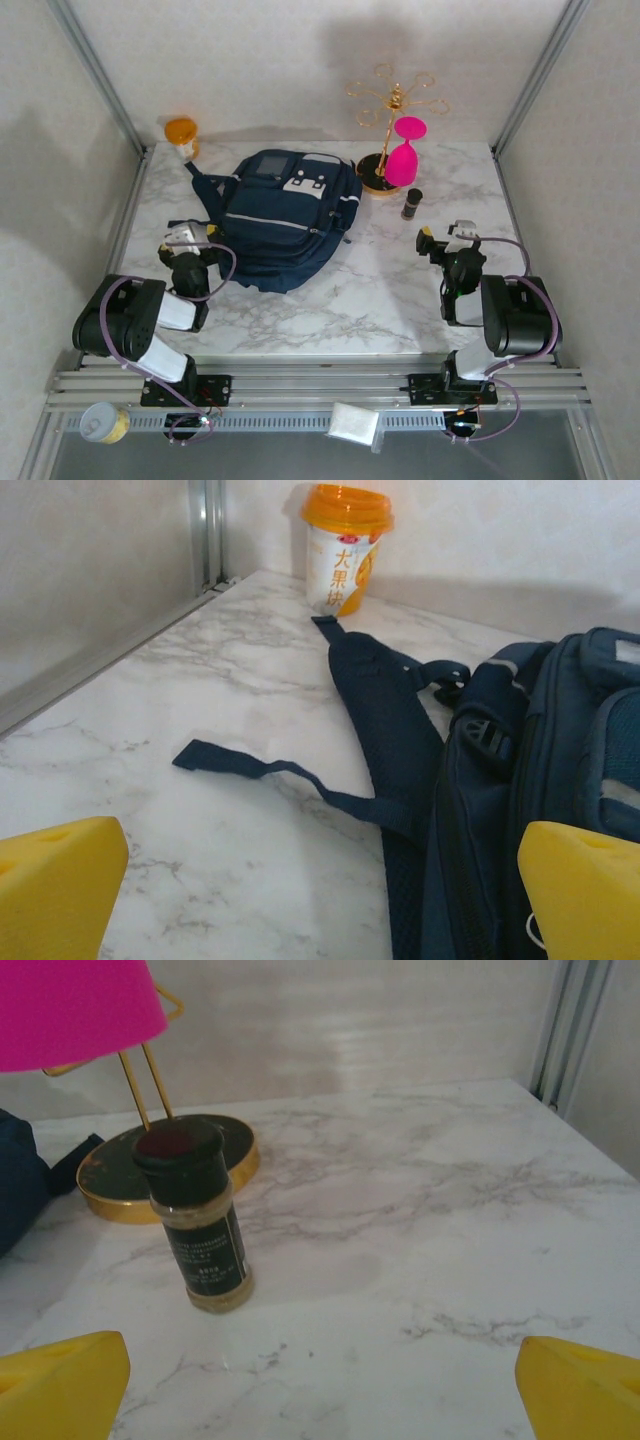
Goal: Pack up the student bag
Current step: Reset both arms
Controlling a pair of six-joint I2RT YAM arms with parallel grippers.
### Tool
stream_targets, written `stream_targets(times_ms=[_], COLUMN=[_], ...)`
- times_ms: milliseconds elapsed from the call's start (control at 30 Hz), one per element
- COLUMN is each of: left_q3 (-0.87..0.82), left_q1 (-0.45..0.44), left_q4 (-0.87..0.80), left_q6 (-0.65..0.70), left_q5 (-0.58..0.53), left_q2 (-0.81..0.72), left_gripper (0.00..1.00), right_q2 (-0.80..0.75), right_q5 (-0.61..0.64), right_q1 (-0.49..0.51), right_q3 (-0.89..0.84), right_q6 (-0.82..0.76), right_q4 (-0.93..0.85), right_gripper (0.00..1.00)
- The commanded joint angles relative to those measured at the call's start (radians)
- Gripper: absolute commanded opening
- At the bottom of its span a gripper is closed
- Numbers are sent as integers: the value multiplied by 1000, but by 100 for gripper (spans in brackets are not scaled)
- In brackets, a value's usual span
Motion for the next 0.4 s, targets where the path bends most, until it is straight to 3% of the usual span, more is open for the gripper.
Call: stream_targets(times_ms=[0,367], left_q3=[14,15], left_q1=[8,8], left_q4=[53,47], left_q6=[9,9], left_q5=[30,30], left_q2=[1,-2], left_gripper=[99,99], right_q2=[7,7], right_q5=[-1,1], right_q1=[6,6], right_q3=[-4,-3], right_q6=[-20,-21], right_q4=[59,54], right_gripper=[99,99])
